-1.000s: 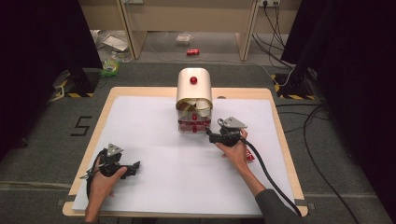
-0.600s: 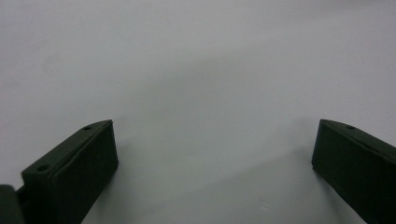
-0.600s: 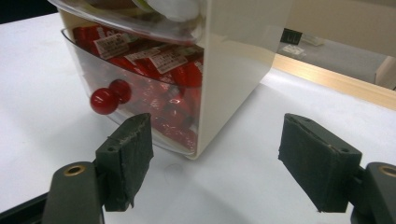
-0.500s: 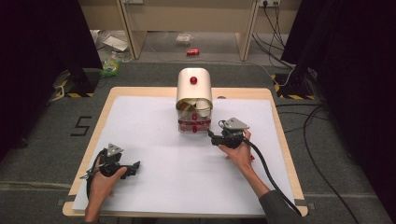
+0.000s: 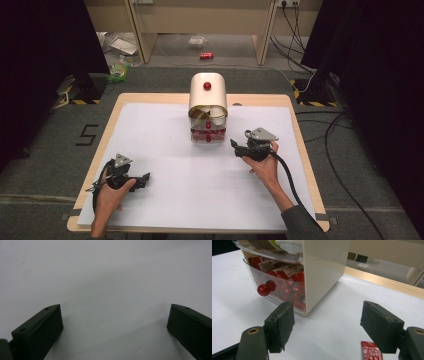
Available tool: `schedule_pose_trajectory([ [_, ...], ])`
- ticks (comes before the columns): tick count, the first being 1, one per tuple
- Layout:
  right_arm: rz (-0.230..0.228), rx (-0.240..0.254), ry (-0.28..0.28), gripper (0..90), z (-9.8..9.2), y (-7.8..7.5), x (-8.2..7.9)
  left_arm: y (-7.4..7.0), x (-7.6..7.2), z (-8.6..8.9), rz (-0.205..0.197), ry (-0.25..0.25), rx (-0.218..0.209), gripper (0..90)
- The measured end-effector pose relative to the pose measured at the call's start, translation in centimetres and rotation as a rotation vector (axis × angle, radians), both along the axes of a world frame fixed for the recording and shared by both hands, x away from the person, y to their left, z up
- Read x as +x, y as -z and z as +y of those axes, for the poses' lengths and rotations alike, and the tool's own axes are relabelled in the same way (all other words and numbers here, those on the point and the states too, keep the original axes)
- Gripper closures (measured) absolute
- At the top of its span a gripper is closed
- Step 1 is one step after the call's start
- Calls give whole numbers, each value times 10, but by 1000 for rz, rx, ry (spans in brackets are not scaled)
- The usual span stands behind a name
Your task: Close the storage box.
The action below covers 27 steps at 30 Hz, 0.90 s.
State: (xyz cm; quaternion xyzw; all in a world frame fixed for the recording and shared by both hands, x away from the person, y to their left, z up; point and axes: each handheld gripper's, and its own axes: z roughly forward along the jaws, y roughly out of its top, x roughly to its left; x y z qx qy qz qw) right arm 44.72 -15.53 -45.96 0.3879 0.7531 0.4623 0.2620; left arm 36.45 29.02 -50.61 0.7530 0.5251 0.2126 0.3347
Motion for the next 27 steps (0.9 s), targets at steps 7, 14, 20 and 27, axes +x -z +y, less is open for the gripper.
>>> schedule_pose_trajectory([
  [7, 6, 2, 3, 274, -3, 2, 2, 0, 0, 0, 0, 1, 1, 0],
  [14, 13, 4, 0, 274, -2, 0, -1, 0, 0, 0, 0, 1, 0, 0],
  [20, 14, 5, 5, 271, -7, -4, -7, 0, 0, 0, 0, 0, 0, 0],
  [27, 19, 11, 13, 268, -15, -6, -11, 0, 0, 0, 0, 1, 0, 0],
])
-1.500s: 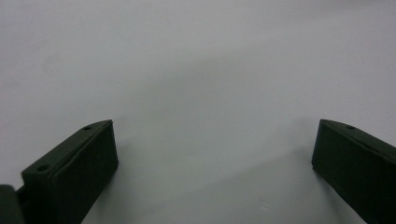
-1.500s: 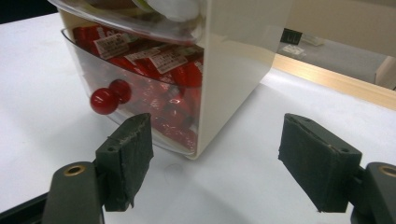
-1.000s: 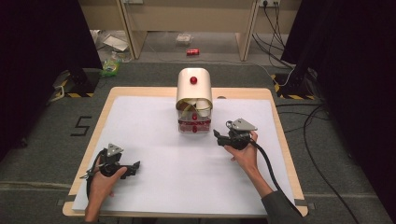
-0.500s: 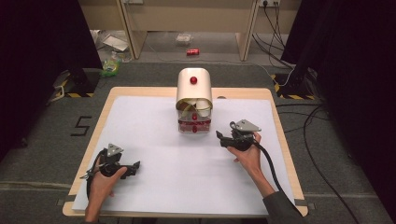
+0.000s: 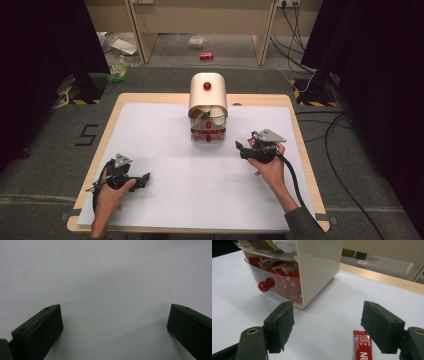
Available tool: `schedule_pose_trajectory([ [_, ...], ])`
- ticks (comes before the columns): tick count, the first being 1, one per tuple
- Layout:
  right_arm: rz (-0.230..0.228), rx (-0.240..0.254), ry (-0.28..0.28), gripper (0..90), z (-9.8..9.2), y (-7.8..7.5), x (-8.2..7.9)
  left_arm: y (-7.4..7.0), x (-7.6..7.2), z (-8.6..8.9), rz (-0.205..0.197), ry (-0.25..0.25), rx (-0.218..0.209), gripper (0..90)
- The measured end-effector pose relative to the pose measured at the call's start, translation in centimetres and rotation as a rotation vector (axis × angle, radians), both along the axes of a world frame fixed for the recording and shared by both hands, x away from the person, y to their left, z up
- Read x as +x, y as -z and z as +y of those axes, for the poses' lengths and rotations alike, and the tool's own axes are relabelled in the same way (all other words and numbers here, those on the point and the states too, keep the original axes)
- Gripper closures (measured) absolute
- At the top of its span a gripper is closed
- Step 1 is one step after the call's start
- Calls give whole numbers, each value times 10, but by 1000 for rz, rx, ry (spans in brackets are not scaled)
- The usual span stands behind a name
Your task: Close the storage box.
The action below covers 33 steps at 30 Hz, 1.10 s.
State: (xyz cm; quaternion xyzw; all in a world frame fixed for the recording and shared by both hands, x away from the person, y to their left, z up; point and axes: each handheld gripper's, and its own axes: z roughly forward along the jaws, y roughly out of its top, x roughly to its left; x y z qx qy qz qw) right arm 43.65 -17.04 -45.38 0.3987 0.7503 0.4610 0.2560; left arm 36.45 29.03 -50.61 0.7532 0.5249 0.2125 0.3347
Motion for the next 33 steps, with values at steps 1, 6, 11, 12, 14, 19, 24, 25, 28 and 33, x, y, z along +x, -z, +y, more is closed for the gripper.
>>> schedule_pose_trajectory([
  [1, -1, -1, 0, 268, -2, 0, -1, 0, 0, 0, 0, 0, 0, 0],
  [6, 8, -4, 3, 268, -9, 0, -7, 0, 0, 0, 0, 0, 0, 0],
  [11, 4, 3, 11, 268, -16, -1, -11, 0, 0, 0, 0, 0, 0, 0],
  [12, 4, 3, 12, 268, -17, -1, -11, 0, 0, 0, 0, 0, 0, 0],
  [14, 6, 3, 15, 268, -19, -1, -12, 0, 0, 0, 0, 0, 0, 0],
  [19, 3, 2, 14, 268, -23, -2, -15, 0, 0, 0, 0, 0, 0, 0],
  [24, 5, -18, 12, 267, -25, -1, -20, 0, 0, 0, 0, 0, 0, 0],
  [25, 2, -23, 12, 266, -26, 0, -21, 0, 0, 0, 0, 0, 0, 0],
  [28, 8, -32, 8, 264, -27, 1, -24, 0, 0, 0, 0, 0, 0, 0],
  [33, 10, -36, 3, 262, -30, 1, -29, 0, 0, 0, 0, 0, 0, 0],
])
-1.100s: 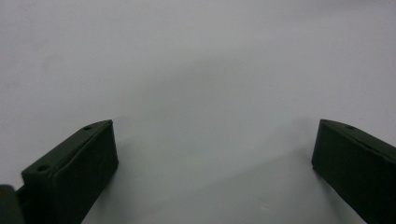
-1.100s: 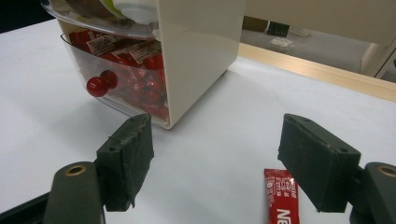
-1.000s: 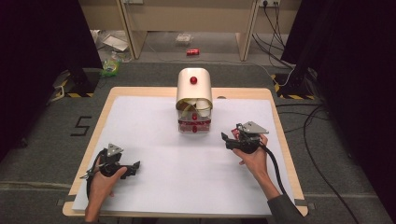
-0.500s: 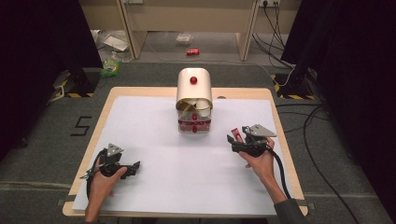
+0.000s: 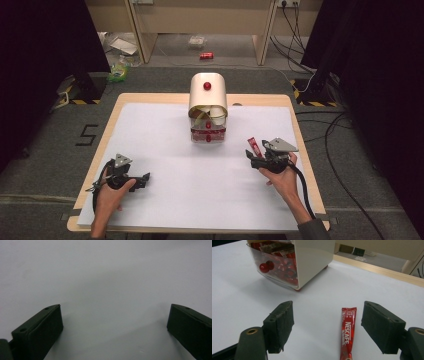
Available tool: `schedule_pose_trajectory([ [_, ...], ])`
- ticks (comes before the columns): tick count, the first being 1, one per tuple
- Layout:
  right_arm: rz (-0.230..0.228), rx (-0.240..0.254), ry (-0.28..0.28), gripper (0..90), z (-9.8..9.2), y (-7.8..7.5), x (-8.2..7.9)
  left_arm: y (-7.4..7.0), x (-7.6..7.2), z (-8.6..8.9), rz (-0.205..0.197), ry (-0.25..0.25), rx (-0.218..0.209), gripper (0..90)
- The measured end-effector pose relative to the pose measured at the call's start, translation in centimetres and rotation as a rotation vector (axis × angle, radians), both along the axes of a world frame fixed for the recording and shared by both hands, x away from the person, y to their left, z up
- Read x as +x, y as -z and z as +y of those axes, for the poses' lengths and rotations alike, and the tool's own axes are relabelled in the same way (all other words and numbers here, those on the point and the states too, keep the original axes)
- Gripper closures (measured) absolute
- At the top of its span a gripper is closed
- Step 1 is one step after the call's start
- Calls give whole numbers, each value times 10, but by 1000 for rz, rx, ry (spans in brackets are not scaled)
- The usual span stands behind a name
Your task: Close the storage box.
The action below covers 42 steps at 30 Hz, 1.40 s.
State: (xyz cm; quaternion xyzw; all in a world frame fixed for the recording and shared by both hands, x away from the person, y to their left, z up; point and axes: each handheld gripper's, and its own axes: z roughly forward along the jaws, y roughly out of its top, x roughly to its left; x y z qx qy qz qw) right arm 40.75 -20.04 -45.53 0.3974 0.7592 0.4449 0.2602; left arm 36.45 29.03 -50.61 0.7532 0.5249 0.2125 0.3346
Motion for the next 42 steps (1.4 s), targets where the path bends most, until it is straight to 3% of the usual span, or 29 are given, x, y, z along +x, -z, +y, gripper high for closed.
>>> schedule_pose_trajectory([
  [22, 32, -5, 25, 251, -28, 4, -22, 0, 0, 0, 0, 0, 0, 0],
  [42, 65, -15, 7, 215, -36, 9, -39, 0, 0, 0, -1, 0, 0, 0],
])
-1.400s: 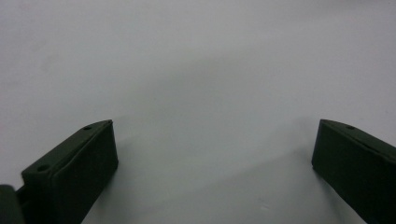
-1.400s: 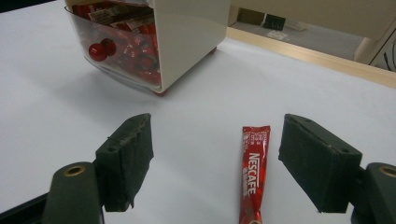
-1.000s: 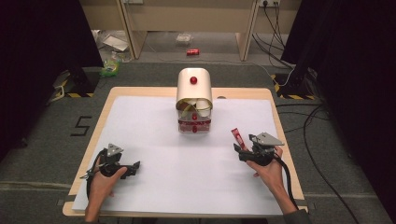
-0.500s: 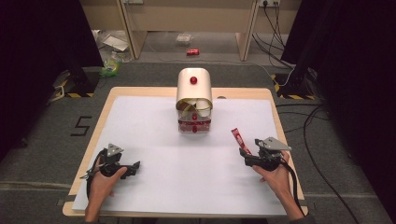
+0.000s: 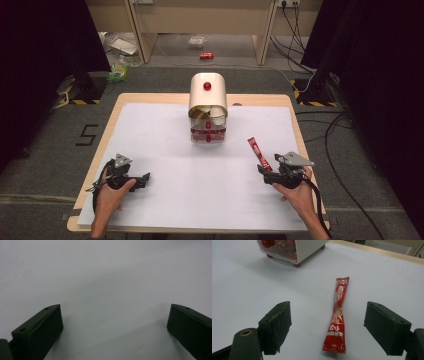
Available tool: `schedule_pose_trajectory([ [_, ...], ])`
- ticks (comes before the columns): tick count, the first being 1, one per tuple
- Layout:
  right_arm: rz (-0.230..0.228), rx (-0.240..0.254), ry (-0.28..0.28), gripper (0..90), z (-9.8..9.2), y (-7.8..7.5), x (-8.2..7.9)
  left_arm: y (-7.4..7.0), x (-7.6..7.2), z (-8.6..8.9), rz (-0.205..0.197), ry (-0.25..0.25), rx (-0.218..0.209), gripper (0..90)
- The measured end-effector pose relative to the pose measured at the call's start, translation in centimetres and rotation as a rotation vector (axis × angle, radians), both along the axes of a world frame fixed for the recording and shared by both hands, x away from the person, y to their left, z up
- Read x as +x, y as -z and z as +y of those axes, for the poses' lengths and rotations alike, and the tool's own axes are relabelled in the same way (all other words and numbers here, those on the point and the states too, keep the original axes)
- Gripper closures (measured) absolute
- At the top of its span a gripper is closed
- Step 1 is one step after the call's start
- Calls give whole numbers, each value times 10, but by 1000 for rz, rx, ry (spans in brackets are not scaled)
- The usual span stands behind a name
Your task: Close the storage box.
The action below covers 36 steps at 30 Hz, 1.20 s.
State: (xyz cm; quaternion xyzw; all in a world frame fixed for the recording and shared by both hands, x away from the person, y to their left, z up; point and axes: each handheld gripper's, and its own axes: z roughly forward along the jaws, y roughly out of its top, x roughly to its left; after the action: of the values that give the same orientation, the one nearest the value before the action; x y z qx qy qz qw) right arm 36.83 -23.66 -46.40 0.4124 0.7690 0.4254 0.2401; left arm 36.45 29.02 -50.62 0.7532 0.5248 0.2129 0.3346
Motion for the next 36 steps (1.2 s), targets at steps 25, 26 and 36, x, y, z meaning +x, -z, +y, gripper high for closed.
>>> schedule_pose_trajectory([
  [25, 79, -43, -19, 192, -14, 7, -21, 0, 0, 0, 0, 0, 1, 0],
  [26, 87, -43, -20, 191, -14, 8, -22, 0, 0, 0, 0, 0, 1, 0],
  [36, 127, -79, -12, 191, -21, 14, -30, 0, 0, 0, 0, 0, 1, 0],
])
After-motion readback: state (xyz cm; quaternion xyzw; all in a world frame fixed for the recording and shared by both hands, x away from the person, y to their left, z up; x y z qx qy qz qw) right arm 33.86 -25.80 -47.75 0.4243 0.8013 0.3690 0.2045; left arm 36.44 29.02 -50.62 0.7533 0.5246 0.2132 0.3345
